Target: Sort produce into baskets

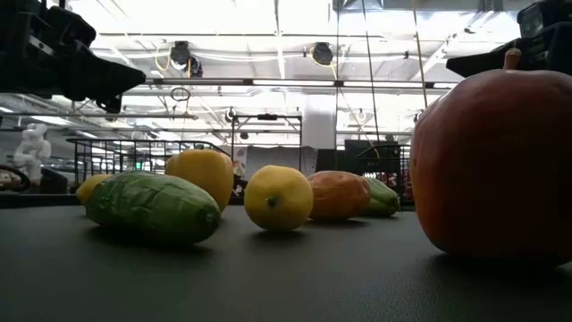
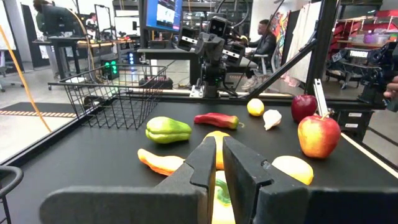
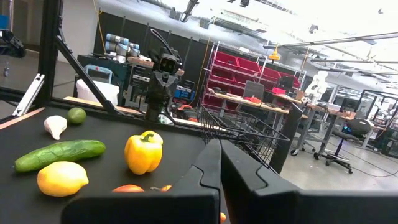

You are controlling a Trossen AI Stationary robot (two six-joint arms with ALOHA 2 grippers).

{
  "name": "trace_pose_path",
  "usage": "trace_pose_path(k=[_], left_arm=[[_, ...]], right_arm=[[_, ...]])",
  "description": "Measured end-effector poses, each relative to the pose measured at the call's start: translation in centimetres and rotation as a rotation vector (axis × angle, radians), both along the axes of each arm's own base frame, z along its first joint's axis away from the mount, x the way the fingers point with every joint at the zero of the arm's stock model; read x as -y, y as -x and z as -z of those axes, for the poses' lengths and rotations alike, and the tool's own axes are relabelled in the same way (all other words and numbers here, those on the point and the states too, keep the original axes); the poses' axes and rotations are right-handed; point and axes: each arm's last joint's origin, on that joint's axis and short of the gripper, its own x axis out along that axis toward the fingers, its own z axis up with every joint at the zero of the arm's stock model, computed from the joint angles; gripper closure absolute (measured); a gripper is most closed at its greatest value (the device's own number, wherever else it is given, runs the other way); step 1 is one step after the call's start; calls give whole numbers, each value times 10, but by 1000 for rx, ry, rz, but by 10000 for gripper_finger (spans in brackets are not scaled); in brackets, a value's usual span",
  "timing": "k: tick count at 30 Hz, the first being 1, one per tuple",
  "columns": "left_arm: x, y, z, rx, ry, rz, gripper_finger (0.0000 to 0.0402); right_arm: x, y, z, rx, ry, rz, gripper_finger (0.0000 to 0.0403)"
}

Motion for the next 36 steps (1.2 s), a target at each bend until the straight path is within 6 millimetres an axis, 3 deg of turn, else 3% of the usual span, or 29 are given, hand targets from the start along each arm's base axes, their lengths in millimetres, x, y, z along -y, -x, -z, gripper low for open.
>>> trace_pose_path(k=[11, 20, 25, 36], left_arm=[[0, 0, 0, 0, 0, 0, 365], [0, 0, 0, 0, 0, 0, 365], [0, 0, 0, 1, -34, -8, 365], [-1, 0, 0, 4, -32, -26, 365]], right_arm=[[0, -1, 11, -83, -215, -27, 403], [-1, -1, 8, -91, -410, -65, 403], [-1, 4, -26, -120, -509, -61, 403], [-1, 0, -139, -192, -526, -31, 403]])
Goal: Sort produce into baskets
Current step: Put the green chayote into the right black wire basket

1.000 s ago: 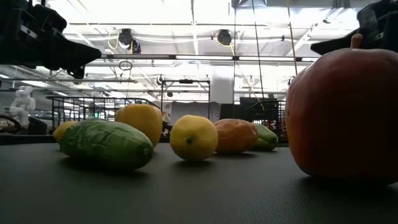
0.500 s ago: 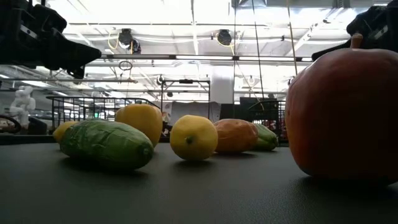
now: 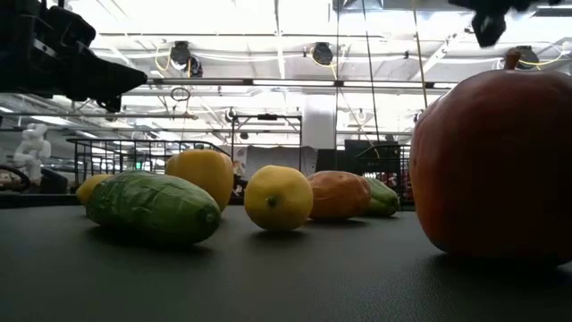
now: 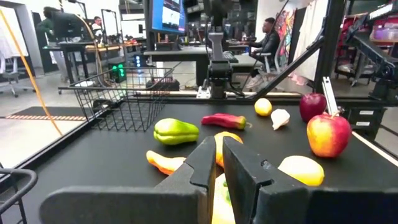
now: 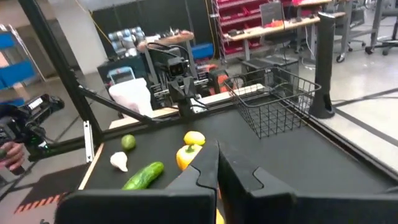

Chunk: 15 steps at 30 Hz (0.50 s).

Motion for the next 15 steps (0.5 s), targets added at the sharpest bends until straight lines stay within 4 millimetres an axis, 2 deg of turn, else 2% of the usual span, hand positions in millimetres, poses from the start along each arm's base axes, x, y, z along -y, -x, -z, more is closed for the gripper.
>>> trace_pose_path(k=[5, 8, 15], left_arm=[[0, 0, -3, 26, 4, 0, 365], [0, 0, -2, 24, 6, 0, 365], [-1, 0, -3, 27, 10, -17, 365]], right_arm=[[-1, -12, -31, -33, 24, -10, 403], [-2, -18, -42, -24, 41, -40, 403], [-3, -26, -39, -62, 69, -53, 403]])
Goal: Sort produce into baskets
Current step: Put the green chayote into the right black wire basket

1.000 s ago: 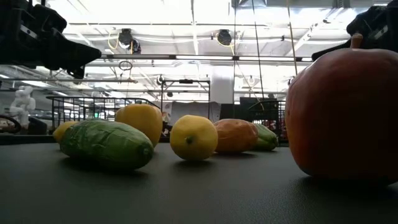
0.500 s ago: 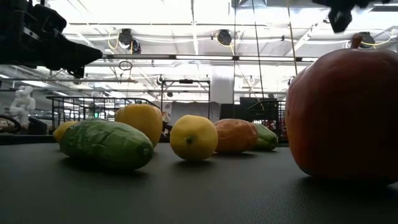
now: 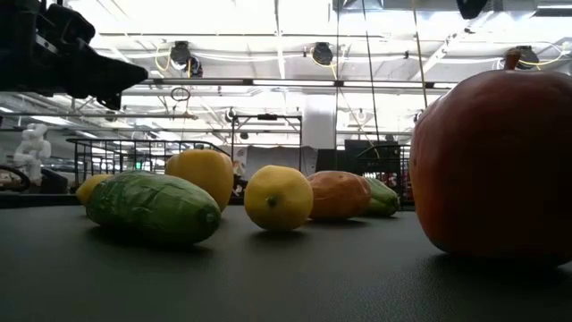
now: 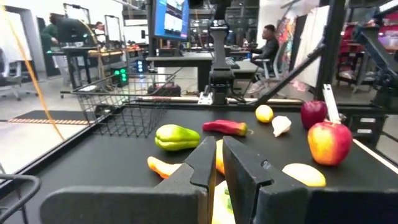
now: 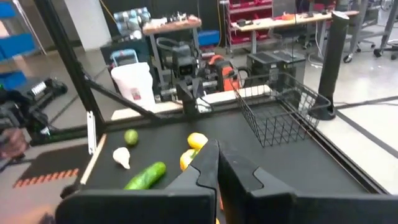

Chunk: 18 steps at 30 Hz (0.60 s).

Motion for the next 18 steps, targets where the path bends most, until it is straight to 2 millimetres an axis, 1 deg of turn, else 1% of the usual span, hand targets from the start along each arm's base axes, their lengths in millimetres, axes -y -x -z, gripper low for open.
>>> trace_pose_path(k=[6, 11, 15, 18], left_arm=[[-1, 1, -4, 22, 112, -38, 365], [-3, 4, -19, 70, 138, -112, 365], [-5, 12, -46, 148, 84, -185, 367], [-5, 21, -76, 193, 52, -210, 374]], right_arm=[[-1, -10, 18, -27, -2, 0, 403], [-1, -15, 33, -36, -10, 3, 403], [-1, -17, 42, -63, -9, 4, 403], [-1, -17, 44, -68, -14, 5, 403]])
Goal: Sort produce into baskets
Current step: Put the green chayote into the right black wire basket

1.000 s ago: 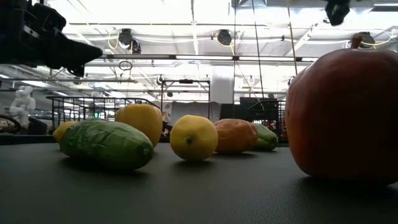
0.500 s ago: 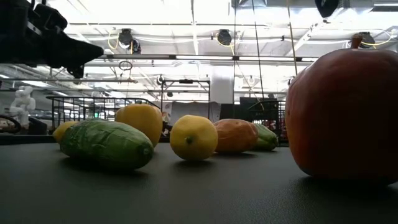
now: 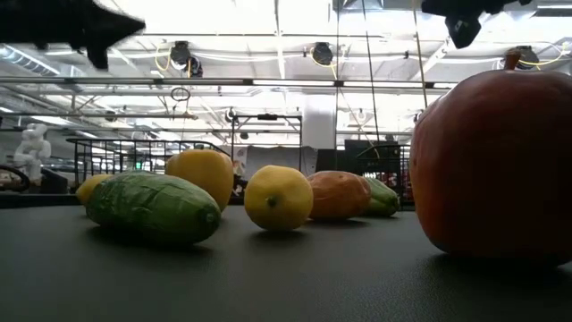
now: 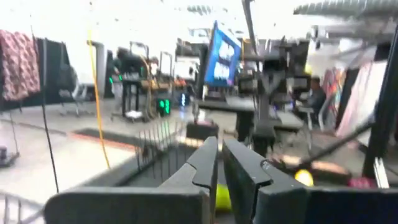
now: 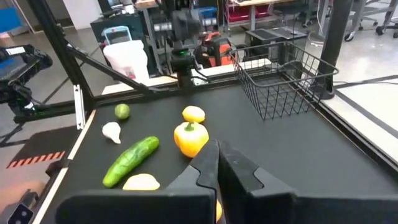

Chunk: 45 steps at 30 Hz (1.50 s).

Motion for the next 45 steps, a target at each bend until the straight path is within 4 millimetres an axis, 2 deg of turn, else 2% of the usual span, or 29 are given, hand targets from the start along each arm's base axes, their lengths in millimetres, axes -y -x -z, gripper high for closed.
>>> trace_pose_path(k=[4, 9, 13, 17, 20, 22, 27, 30, 40, 45], left_arm=[[0, 12, -46, 5, -15, -7, 387], [1, 14, -102, -30, -64, 4, 394], [1, 0, -136, -108, -65, 22, 395], [2, -24, -150, -193, -92, 110, 395], [3, -39, -152, -251, -88, 152, 395], [3, -45, -145, -306, -36, 184, 395], [8, -63, -115, -456, 77, 351, 396], [12, -71, -96, -485, 126, 379, 396], [24, -87, -55, -382, 34, 303, 396], [24, -90, -50, -397, 6, 286, 396]], right_arm=[[0, -1, 1, -11, 24, -3, 403], [0, -1, 1, -12, 30, -2, 403], [0, -3, 3, -31, 27, -1, 403], [0, -9, 9, -79, 16, 2, 403], [-1, -14, 15, -134, -1, 8, 403], [-2, -17, 20, -175, -24, 12, 403], [-8, -26, 29, -240, -46, -9, 403], [-10, -31, 32, -262, -39, -13, 403], [-10, -53, 54, -393, 1, 101, 403], [-10, -67, 70, -468, 4, 139, 391]])
